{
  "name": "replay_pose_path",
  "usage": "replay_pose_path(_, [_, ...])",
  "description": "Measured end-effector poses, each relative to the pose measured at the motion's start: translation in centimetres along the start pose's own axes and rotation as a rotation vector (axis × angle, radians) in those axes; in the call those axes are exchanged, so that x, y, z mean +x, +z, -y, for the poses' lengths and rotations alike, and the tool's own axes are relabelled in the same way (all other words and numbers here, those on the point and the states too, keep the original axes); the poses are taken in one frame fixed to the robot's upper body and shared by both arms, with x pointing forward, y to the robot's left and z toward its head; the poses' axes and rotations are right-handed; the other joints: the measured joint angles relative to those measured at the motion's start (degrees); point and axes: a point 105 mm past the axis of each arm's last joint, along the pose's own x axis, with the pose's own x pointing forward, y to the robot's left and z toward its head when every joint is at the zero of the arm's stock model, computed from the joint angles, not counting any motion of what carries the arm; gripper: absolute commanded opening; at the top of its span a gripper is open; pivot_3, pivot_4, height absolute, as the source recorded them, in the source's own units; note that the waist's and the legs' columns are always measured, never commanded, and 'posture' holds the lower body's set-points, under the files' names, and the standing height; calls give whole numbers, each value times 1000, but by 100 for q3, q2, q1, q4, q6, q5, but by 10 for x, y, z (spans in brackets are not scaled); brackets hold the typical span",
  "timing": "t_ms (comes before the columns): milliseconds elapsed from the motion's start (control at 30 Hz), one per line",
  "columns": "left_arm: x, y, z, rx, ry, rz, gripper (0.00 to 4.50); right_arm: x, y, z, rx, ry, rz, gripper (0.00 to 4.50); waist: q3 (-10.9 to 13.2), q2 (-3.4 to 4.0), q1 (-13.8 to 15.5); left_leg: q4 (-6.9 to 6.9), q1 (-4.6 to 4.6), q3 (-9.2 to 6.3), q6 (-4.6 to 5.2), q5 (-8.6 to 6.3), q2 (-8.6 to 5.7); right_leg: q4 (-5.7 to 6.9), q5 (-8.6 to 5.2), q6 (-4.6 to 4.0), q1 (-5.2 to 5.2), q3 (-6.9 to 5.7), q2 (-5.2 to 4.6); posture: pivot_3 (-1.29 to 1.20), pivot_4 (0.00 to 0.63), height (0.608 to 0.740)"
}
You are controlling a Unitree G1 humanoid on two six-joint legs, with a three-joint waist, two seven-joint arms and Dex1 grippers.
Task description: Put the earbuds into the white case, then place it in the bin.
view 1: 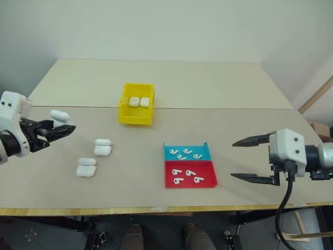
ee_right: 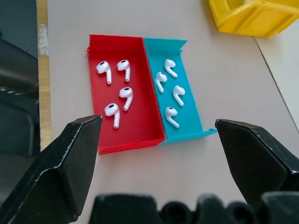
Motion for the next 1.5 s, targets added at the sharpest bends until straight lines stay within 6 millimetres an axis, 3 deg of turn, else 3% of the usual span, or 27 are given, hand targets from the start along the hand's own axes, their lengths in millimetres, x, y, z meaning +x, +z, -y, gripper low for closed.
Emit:
replay_pose_path(267, [10, 4, 86, -45, -503, 332, 2825, 0, 9, 5, 14, 27, -75, 4500, 0, 0, 46, 5, 2, -1, 0, 0, -1, 2, 2, 2, 4, 1, 0, 0, 150, 740])
replay_pose_path(467, [14, 1, 121, -5, -751, 390, 2825, 12, 25, -3, 42, 102, -166, 4500, -1, 2, -1, 11, 3, 0, 0, 0, 2, 1, 3, 2, 4, 3, 4, 0, 150, 740])
replay_pose_path(800, [16, -17, 128, 146, -882, 394, 2825, 49, 34, -21, 140, 215, -269, 4500, -1, 2, -68, 10, -9, -2, 1, 0, 4, -2, 3, 2, -8, 1, 4, 0, 150, 740])
replay_pose_path(1100, [11, -24, 123, 120, -933, 438, 2825, 81, 41, -29, 139, 265, -343, 4500, -1, 3, -87, 10, -15, -6, 1, 0, 6, 0, 3, 1, -14, -2, 6, 0, 150, 740])
replay_pose_path(1500, [10, -29, 130, 52, -1003, 492, 2825, 101, 23, -39, 124, 277, -480, 4500, -1, 3, -84, 12, -25, -16, 2, 0, 5, -1, 3, 1, -17, -10, 5, 0, 150, 740])
